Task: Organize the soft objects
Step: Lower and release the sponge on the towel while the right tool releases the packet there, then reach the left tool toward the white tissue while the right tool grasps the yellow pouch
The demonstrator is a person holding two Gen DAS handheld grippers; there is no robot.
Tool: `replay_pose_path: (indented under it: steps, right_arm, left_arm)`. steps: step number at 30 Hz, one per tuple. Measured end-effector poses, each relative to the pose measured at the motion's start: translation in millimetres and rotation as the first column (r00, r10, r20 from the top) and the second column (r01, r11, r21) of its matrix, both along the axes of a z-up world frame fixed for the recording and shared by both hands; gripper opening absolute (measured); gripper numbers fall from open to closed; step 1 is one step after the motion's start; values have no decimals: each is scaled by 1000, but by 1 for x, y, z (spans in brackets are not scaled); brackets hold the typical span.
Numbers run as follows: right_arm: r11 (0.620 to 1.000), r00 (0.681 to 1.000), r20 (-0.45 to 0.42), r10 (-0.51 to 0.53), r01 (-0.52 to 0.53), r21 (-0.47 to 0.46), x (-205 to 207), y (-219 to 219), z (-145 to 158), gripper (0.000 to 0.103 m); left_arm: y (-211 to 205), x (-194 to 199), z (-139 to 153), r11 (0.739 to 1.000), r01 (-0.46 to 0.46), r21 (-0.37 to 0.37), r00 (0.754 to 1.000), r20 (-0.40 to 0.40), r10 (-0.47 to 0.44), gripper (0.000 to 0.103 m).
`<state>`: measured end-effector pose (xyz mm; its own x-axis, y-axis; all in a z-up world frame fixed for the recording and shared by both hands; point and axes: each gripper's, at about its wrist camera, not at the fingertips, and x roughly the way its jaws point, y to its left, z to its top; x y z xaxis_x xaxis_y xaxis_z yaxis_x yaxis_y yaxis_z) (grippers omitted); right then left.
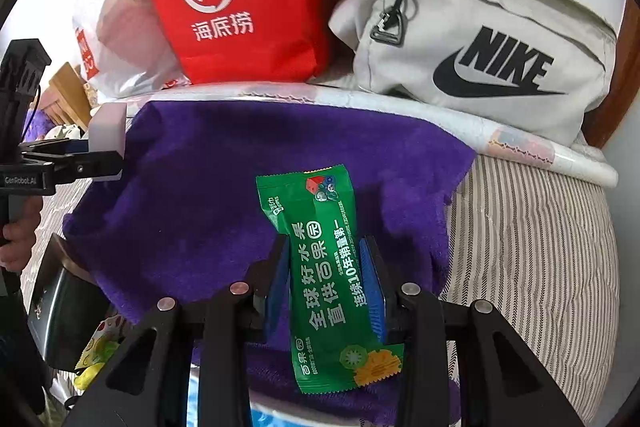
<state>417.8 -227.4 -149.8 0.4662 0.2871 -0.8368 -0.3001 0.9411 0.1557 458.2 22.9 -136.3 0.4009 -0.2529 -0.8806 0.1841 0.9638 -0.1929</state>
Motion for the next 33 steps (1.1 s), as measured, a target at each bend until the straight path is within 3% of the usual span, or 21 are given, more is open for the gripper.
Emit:
replay_pose_path:
  steps: [5,15,22,33]
  right_arm:
    - [1000,1000,-21,4,-4,-4,4,1,-4,35]
    - [1000,999,-40,2,-2,6,8,-1,-9,39]
    - [1000,1000,-10,20,-19,14,6,1,-4,58]
    - [999,999,48,-2,-1,48,-19,0,23,61]
  left_arm:
    - [-2,15,-14,1000,-8,4,998,-59,8,83]
    - [-5,24,-22,1000,5,14,997,-83,-4,84]
    - [-2,23,-23,999,-20,25,994,-104,23,91]
    - [14,-17,9,998,-59,37,997,-47,60,90]
